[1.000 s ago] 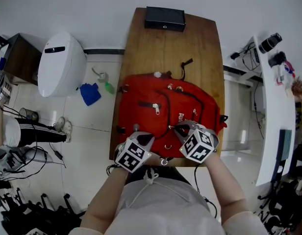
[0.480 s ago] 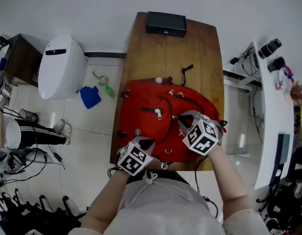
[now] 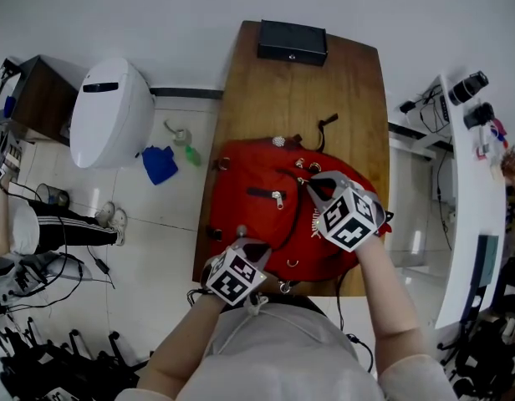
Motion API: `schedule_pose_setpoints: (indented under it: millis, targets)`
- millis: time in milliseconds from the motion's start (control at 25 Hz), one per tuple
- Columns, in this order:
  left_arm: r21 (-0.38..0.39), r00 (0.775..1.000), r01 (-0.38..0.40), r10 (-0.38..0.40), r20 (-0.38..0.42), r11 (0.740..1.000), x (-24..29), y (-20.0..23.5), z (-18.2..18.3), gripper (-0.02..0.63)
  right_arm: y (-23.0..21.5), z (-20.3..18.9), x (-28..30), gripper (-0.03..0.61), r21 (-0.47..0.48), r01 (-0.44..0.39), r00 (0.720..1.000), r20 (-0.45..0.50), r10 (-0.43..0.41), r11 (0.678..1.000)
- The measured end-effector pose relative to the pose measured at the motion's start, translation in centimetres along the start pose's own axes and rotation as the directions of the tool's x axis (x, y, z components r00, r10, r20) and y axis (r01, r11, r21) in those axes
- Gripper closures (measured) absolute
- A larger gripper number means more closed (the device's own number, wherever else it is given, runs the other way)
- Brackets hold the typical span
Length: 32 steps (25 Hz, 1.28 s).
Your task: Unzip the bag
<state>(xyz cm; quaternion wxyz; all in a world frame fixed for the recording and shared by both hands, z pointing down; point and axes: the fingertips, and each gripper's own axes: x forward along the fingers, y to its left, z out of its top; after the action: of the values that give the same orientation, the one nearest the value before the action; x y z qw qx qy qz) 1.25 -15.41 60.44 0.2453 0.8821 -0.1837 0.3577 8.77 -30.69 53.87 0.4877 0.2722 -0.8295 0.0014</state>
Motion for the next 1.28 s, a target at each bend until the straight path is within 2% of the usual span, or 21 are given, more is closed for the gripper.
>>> schedule_pose_setpoints:
  millis: [360, 520, 640, 800, 920, 1000, 1080, 1280]
  targets:
    - [-0.014, 1.000, 0.030, -0.029, 0.004, 0.999, 0.0, -0.1, 0.1, 0.609, -1.3, 1.2, 1.8, 0.557, 0.042, -0.007, 1.000, 0.031, 0.006, 0.999]
    - [-0.006, 0.999, 0.036, -0.036, 0.009, 0.999, -0.1, 0.1, 0.0, 0.607, -1.4, 1.3, 1.5, 0.547, 0.021, -0.004, 0.999, 0.039, 0.003, 1.000]
    - [0.005, 1.000, 0.028, -0.028, 0.004, 1.000, -0.2, 0.1, -0.3, 0.607, -1.9, 1.1, 0.4, 0.519, 0.053, 0.041, 0.996, 0.073, -0.045, 0.998]
    - [0.027, 1.000, -0.014, 0.013, 0.027, 1.000, -0.9, 0.2, -0.2, 0.607, -2.8, -0.3, -2.8, 0.529, 0.139, 0.135, 0.983, 0.105, -0.150, 0.981]
    - [0.045, 0.994, -0.077, 0.073, 0.085, 0.996, -3.1, 0.7, 1.0, 0.607, -2.3, -0.9, -5.9, 0.567, 0.217, 0.187, 0.963, 0.151, -0.222, 0.958]
    - [0.055, 0.983, -0.120, 0.110, 0.150, 0.991, -5.1, 1.1, 2.4, 0.607, -1.0, -0.7, -8.0, 0.571, 0.285, 0.182, 0.947, 0.207, -0.246, 0.941]
    - [0.056, 0.961, -0.150, 0.133, 0.242, 0.987, -7.4, 1.3, 3.9, 0.607, 0.7, -0.2, -9.8, 0.571, 0.343, 0.172, 0.924, 0.269, -0.272, 0.924]
    - [0.009, 0.863, -0.153, 0.129, 0.488, 0.988, -13.7, -0.9, 6.5, 0.607, 6.7, 1.0, -13.9, 0.571, 0.389, 0.200, 0.856, 0.377, -0.353, 0.899]
